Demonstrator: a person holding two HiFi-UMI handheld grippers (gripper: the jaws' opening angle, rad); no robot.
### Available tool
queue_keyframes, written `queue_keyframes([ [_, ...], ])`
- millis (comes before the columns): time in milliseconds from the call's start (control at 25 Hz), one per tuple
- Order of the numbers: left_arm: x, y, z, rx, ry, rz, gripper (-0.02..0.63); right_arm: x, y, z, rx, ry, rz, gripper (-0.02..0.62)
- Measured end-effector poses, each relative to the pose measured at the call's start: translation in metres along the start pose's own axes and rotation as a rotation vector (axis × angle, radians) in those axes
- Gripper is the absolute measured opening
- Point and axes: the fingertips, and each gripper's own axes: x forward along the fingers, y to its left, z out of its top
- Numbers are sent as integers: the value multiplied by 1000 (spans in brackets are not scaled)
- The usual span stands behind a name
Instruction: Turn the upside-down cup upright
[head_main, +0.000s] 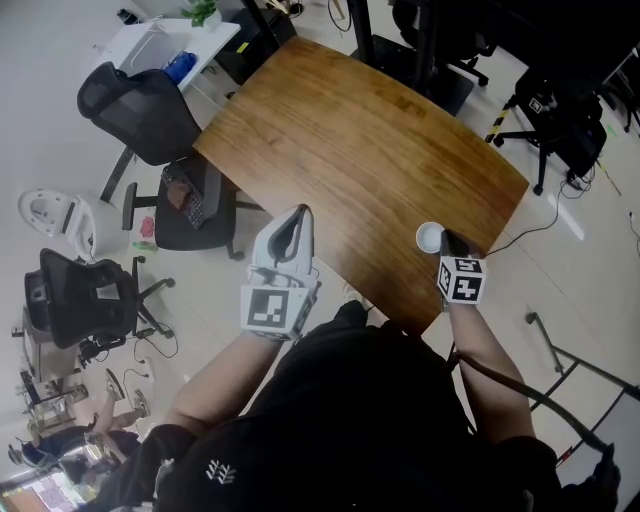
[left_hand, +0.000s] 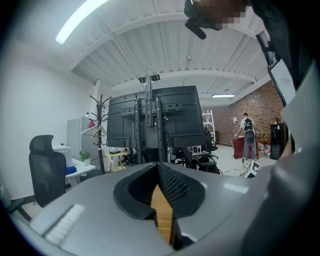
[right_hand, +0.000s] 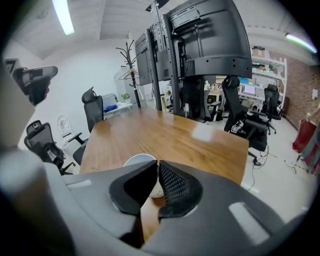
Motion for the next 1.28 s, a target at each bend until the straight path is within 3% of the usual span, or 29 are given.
queue_keyframes([
  [160, -1, 0, -2, 1, 6, 2, 0, -14, -25, 8, -127, -11, -154, 14],
  [240, -1, -1, -4, 1, 6, 1, 0, -13, -27, 6, -180, 16, -180, 14],
  [480, -2, 6, -5, 25, 34, 29, 0, -3, 4, -2, -179, 34, -95, 18],
  [640, -3, 4, 2, 12, 3, 17, 0, 10, 17, -9, -184, 31, -59, 23],
  [1080, -4, 7, 5, 19, 1, 38, 0, 23, 24, -11, -157, 15, -4, 28],
  [1280, -3, 7, 8, 19, 0, 40, 0, 13, 4, -3, -82, -17, 29, 84],
])
